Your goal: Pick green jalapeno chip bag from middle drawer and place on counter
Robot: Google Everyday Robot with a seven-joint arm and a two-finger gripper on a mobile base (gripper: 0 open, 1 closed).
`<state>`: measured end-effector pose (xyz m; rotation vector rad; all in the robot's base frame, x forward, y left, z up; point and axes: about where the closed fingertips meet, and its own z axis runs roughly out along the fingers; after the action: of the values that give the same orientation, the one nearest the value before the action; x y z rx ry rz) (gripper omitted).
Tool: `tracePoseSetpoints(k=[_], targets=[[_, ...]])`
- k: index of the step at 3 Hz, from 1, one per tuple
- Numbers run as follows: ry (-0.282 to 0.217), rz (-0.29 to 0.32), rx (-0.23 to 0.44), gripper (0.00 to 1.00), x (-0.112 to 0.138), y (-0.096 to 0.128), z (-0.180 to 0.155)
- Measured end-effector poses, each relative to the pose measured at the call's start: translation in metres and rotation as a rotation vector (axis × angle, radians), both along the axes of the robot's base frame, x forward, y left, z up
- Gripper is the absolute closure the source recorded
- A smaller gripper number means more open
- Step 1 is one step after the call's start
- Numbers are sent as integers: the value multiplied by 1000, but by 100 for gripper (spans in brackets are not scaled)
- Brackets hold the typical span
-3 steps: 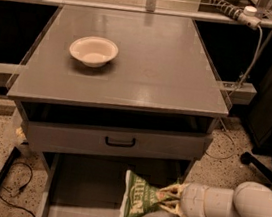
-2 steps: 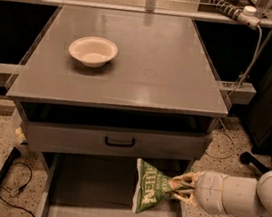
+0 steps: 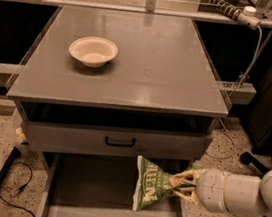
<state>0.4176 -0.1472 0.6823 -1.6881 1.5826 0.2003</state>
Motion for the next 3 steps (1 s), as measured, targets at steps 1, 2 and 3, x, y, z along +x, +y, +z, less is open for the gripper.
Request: tracePoseSetpoints(k=[1, 2, 3], targets=[[-85, 32, -38, 100, 6, 8, 50], [-181, 70, -76, 100, 21, 19, 109], [-264, 104, -88, 100, 50, 24, 167]])
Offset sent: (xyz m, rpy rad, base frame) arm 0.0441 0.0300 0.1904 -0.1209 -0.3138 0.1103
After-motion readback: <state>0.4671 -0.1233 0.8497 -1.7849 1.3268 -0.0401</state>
